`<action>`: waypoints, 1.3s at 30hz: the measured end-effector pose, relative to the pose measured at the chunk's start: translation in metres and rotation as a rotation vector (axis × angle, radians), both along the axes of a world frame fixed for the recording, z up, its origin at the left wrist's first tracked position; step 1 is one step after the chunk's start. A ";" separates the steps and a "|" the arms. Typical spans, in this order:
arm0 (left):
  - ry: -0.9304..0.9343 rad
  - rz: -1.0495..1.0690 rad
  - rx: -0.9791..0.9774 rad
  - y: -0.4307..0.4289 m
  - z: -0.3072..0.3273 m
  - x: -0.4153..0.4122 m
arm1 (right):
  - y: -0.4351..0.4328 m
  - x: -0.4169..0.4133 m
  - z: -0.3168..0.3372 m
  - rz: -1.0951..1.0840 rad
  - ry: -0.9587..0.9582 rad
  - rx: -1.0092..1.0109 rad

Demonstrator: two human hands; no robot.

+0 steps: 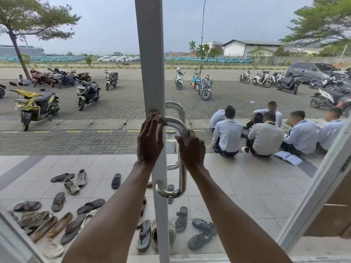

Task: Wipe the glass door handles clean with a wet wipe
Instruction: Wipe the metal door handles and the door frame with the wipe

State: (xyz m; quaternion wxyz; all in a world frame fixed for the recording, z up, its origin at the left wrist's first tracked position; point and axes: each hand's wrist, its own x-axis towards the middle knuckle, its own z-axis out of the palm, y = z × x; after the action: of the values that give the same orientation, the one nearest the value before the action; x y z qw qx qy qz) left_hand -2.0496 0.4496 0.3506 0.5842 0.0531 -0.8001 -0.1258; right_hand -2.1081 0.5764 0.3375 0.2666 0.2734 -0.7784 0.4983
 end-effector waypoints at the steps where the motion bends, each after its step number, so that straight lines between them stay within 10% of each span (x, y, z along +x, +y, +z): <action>1: 0.007 -0.004 0.009 0.000 -0.001 -0.001 | 0.000 0.000 -0.012 -0.022 -0.056 0.022; 9: 0.038 -0.005 0.006 -0.002 -0.004 -0.001 | 0.013 -0.001 -0.074 0.040 -0.295 0.270; 20: 0.091 0.003 0.017 -0.001 -0.006 -0.004 | 0.000 -0.003 0.010 -0.012 -0.008 -0.002; 30: 0.090 -0.009 -0.014 -0.007 -0.006 -0.004 | 0.013 0.002 -0.081 0.013 -0.359 0.342; 39: 0.095 0.000 -0.016 -0.006 -0.005 -0.003 | -0.003 0.000 0.030 -0.023 0.069 0.012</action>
State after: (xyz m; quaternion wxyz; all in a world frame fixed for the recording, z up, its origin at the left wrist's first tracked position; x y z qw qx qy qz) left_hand -2.0530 0.4434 0.3452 0.6220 0.0424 -0.7723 -0.1220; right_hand -2.1082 0.5730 0.3676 0.2974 0.2832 -0.7748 0.4807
